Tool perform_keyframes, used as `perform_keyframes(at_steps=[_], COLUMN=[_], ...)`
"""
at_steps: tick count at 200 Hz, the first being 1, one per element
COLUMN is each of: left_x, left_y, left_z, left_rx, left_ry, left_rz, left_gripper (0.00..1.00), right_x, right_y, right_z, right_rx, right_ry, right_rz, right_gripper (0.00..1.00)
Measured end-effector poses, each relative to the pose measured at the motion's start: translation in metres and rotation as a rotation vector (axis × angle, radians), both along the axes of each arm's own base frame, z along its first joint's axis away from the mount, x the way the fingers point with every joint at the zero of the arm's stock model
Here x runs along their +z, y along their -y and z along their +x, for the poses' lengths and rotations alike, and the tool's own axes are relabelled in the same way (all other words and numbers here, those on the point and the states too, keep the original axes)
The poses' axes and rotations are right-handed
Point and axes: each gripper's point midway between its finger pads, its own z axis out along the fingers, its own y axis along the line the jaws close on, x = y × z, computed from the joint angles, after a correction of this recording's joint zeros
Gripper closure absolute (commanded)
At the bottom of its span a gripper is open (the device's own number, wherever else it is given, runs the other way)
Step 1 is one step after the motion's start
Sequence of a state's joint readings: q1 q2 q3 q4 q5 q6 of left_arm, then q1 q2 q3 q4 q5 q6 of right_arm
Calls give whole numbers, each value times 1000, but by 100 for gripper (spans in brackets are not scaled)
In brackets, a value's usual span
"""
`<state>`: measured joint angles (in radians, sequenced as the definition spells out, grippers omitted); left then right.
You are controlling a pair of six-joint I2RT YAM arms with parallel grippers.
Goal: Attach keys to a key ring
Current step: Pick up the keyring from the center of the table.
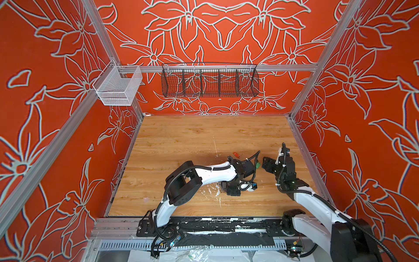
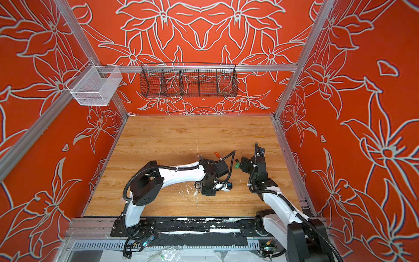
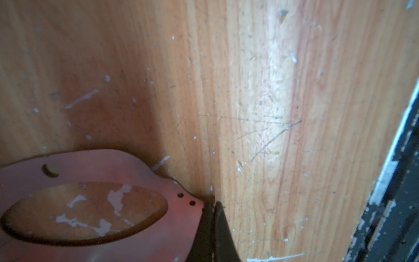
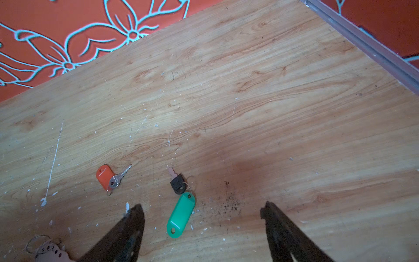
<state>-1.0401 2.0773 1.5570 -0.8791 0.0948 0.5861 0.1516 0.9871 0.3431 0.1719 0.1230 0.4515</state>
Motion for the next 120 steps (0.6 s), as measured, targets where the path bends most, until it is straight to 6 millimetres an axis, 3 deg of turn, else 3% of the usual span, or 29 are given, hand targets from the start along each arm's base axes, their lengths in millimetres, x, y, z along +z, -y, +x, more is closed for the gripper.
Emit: perform_keyframes(at_steps=[65, 93, 120], left_x=[20, 49, 85], left_y=[11, 13, 8], left_z=[6, 7, -5], left_rx=[118, 225, 298], left_ry=[-62, -60, -62], left_rz=[-102, -218, -368], left_gripper=[100, 100, 100], right_x=[0, -1, -2], right_y=[0, 0, 0], right_z=[0, 2, 3], right_rx=[0, 0, 0], right_ry=[0, -6, -14], right_rz=[0, -1, -2], right_gripper=[15, 17, 18])
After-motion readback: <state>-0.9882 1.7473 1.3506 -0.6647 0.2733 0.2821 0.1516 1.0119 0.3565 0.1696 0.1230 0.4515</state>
